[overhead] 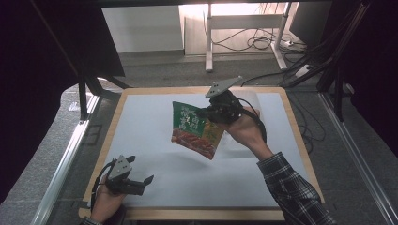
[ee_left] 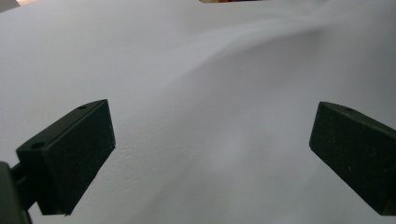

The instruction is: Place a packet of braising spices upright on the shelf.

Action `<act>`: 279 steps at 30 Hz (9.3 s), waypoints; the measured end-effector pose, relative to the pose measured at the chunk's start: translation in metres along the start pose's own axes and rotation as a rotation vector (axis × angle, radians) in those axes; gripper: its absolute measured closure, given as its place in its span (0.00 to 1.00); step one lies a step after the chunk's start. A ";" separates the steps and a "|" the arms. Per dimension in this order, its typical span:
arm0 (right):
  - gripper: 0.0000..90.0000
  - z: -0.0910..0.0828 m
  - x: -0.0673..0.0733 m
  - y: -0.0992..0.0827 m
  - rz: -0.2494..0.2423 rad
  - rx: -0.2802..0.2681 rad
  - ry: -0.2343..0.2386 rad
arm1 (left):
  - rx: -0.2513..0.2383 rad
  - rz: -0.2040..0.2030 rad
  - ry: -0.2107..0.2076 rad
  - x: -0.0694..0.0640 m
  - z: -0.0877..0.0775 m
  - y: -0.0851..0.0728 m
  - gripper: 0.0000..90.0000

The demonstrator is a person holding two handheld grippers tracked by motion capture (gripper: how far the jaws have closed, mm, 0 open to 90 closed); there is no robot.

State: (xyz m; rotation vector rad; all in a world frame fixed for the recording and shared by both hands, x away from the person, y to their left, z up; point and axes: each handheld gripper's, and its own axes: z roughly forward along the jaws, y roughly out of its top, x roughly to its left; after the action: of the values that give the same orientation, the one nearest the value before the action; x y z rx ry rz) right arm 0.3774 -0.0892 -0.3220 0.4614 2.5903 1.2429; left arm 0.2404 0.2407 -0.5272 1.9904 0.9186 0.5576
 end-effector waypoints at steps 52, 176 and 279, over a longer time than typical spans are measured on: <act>1.00 -0.069 -0.092 -0.019 0.078 0.024 -0.190 | 0.009 -0.003 -0.003 0.000 0.001 -0.001 0.00; 0.02 -0.109 -0.083 -0.149 0.305 -0.092 -0.354 | 0.000 0.009 -0.026 -0.002 0.001 0.001 0.00; 0.00 -0.037 0.033 -0.229 0.224 -0.031 -0.188 | -0.004 0.000 -0.084 -0.010 -0.001 0.007 0.02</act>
State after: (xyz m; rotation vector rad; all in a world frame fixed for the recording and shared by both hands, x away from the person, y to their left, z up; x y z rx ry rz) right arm 0.2931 -0.2378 -0.4816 0.8385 2.4090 1.2385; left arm 0.2360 0.2311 -0.5215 1.9953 0.8652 0.4719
